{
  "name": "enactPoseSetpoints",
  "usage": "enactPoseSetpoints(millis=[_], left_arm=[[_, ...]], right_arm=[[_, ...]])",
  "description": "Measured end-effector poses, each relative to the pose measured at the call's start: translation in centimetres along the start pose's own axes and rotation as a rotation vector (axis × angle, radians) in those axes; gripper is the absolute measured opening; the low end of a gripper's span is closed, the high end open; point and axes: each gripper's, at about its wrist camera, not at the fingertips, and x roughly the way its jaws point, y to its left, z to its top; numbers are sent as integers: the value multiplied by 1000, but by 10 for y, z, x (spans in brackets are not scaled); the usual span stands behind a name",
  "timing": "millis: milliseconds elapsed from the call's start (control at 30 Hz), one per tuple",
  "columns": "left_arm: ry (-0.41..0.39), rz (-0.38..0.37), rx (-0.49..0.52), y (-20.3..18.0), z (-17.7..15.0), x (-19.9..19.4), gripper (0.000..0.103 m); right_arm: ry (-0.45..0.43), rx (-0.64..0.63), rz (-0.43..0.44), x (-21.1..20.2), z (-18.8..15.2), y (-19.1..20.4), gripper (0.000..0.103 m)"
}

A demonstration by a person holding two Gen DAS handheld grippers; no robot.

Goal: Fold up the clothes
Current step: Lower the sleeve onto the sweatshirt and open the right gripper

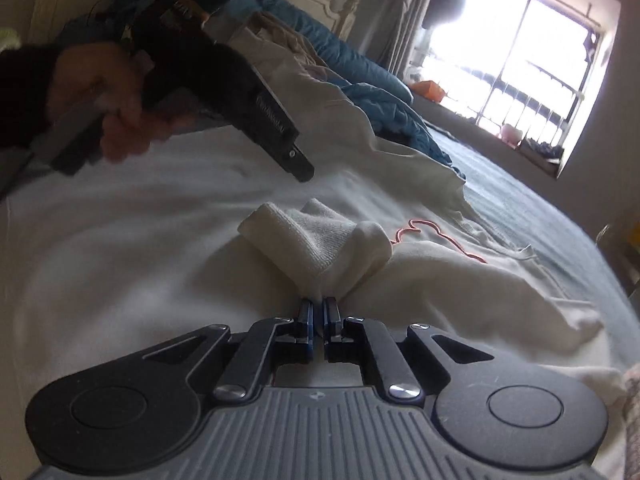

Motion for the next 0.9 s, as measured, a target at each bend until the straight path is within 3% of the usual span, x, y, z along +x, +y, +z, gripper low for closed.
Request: enactPoseSetpoints(millis=[100, 200, 300, 400, 467, 533, 633, 733, 900], left_arm=[[8, -47, -3, -9, 7, -3, 43], [76, -122, 8, -25, 9, 9, 59], [150, -133, 43, -42, 2, 28, 59], [182, -106, 39, -50, -3, 41, 59], [170, -106, 32, -53, -5, 41, 52], [166, -123, 25, -56, -9, 38, 31], [139, -97, 57, -62, -11, 30, 15], [115, -77, 59, -63, -11, 21, 3], [75, 51, 115, -67, -13, 16, 3]], right_arm=[[8, 33, 9, -11, -1, -4, 10], [16, 114, 61, -25, -7, -16, 12], [-3, 278, 129, -45, -18, -34, 12], [-35, 474, 131, -69, -37, -59, 12], [-42, 574, 95, -83, -52, -72, 12], [-44, 658, 58, -93, -67, -81, 15], [-53, 762, 37, -98, -85, -92, 15], [-61, 857, 16, -101, -100, -103, 15], [-45, 858, -86, -100, -96, -126, 15]])
